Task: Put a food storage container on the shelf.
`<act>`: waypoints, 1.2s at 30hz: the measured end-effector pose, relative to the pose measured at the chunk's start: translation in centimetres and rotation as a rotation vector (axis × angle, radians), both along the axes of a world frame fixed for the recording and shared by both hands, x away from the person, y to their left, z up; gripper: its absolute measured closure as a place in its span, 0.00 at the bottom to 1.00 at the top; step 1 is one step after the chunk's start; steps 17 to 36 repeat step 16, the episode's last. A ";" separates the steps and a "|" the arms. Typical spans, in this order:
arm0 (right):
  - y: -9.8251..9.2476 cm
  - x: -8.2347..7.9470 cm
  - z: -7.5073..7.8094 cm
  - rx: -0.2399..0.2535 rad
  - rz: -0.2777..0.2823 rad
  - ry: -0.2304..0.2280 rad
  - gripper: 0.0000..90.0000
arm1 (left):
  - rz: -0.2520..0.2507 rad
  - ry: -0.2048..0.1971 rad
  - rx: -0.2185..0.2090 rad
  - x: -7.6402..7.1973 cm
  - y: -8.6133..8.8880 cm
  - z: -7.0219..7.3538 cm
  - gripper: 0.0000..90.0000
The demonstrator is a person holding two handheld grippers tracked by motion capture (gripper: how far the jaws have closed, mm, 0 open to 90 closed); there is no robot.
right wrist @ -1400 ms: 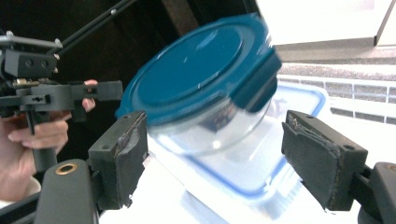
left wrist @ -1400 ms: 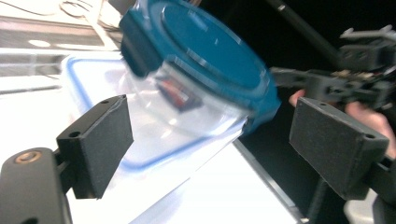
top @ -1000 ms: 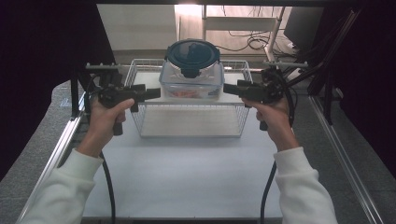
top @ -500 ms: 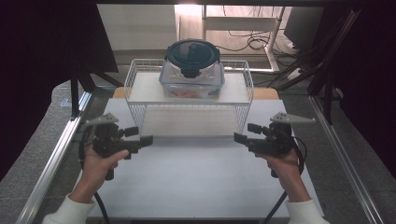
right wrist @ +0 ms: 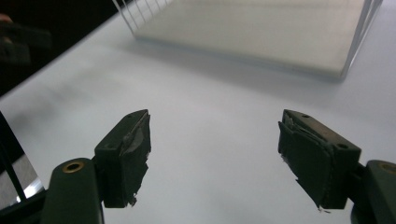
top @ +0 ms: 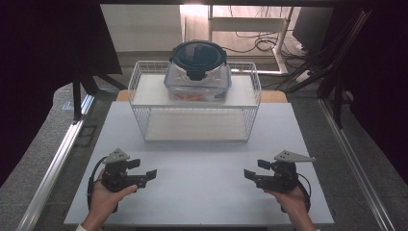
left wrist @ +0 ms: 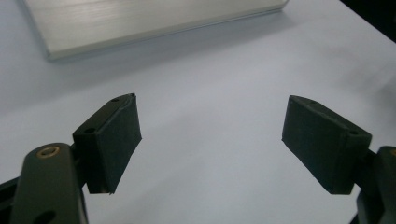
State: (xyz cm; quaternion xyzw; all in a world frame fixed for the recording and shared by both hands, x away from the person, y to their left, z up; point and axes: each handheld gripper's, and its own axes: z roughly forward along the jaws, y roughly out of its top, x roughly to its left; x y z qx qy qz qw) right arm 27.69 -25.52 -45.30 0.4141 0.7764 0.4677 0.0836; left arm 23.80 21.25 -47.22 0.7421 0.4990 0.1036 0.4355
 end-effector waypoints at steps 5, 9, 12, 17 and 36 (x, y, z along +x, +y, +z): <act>0.0 0.0 -1.0 -0.037 0.006 0.013 0.28 | 0.017 0.004 0.021 -0.2 0.1 -0.6 0.21; 0.0 0.1 -1.0 -0.027 0.005 0.011 0.27 | 0.011 0.003 0.021 -0.2 0.1 -0.6 0.21; 0.0 -0.1 -0.9 -0.025 0.008 -0.003 0.27 | 0.014 0.001 0.020 -0.3 0.3 -0.6 0.21; -0.2 -0.1 -0.8 -0.028 -0.006 -0.020 0.24 | 0.025 0.001 0.025 -0.1 0.6 -0.8 0.20; -0.2 -0.1 -0.8 -0.028 -0.006 -0.020 0.24 | 0.025 0.001 0.025 -0.1 0.6 -0.8 0.20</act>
